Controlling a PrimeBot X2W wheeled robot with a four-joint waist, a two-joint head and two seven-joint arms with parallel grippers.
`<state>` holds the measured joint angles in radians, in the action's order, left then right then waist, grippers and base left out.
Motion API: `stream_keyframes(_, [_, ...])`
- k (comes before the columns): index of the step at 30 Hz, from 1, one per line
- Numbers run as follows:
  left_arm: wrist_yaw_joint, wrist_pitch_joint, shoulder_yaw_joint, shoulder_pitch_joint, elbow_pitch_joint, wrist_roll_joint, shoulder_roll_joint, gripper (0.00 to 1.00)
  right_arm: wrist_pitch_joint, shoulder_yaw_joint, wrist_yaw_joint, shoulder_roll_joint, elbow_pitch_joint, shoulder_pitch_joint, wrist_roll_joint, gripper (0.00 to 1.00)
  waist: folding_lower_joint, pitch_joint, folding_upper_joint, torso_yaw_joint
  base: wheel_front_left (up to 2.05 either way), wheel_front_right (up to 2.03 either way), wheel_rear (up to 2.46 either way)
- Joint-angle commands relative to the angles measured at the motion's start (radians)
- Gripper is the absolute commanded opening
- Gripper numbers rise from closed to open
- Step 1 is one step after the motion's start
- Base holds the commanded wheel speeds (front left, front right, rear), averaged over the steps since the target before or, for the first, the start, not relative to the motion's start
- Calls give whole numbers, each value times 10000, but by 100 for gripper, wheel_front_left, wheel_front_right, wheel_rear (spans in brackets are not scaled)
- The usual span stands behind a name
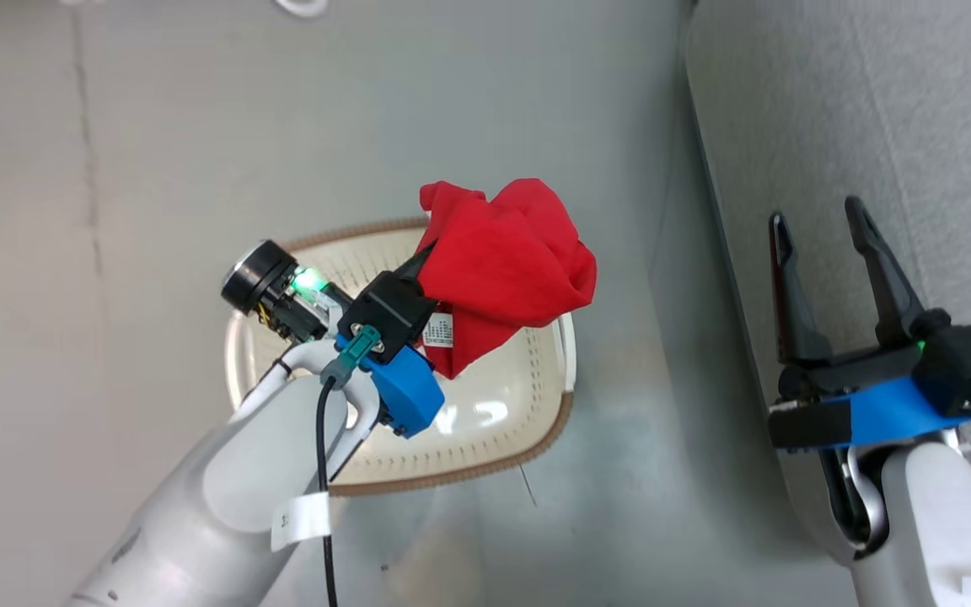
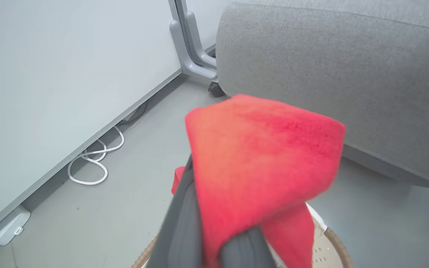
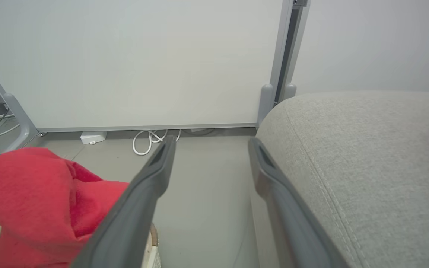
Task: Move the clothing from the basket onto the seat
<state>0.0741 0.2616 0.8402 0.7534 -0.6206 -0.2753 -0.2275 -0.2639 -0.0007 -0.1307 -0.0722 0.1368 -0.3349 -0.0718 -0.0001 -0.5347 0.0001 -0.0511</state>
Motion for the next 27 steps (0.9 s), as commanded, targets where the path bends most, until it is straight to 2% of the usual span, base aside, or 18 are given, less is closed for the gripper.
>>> stream_keyframes(1, [-22,48,-239,-210,204,18,30,0,-8,-23,-1,-60,50,241,-65,100,1,838,-1,320,0,0,0])
stream_keyframes(17, [26,48,-2249,-1442,2115,560,551,0,-8,-169,-1,31,571,1693,-212,100,1,3523,-1,673,0,0,0])
stream_keyframes(27, [133,48,-2713,-1992,2432,648,760,0,-8,-219,-1,106,721,2596,-333,100,1,4787,-1,678,0,0,0])
